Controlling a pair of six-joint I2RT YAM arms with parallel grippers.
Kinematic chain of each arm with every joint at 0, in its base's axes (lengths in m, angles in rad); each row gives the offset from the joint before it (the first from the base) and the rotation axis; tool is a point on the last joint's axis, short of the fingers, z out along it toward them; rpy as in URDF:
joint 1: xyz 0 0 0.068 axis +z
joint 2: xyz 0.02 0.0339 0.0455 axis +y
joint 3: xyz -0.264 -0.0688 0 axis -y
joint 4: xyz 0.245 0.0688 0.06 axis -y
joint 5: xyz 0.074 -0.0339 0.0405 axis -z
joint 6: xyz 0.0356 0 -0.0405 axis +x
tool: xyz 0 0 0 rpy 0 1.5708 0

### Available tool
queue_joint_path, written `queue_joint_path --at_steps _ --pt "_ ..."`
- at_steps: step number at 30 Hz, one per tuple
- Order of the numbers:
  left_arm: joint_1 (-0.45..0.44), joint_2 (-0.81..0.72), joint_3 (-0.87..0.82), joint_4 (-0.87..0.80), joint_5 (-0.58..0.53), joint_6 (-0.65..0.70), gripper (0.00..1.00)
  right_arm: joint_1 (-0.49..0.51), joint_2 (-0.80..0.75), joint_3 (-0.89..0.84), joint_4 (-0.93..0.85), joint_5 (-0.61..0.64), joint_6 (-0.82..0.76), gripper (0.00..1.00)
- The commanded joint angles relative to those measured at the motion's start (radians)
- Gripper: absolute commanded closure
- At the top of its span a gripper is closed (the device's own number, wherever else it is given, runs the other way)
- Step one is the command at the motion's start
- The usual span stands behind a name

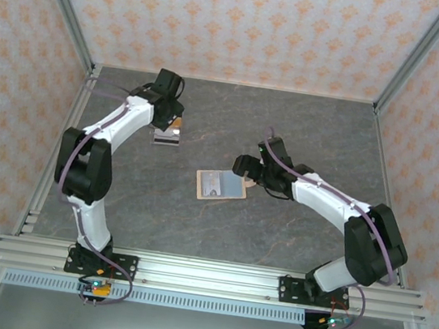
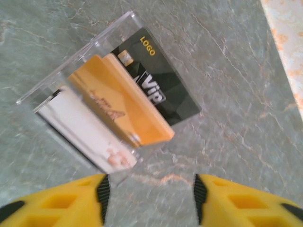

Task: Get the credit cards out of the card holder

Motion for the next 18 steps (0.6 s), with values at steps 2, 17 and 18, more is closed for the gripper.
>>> queue_joint_path --at_steps 2,17,18 --pt "-0.005 -0.170 -0.118 -0.033 0.033 0.191 0.35 0.052 0.079 0.098 -0.066 0.022 -0.045 0.18" --pt "-0.070 -0.399 -0.481 0.094 0.188 0.394 0.00 0.094 0.347 0.231 0.001 -0.215 0.022 0.69" --pt "-0.082 -0.391 -0.480 0.090 0.192 0.396 0.00 0.094 0.352 0.230 0.005 -0.220 0.025 0.70"
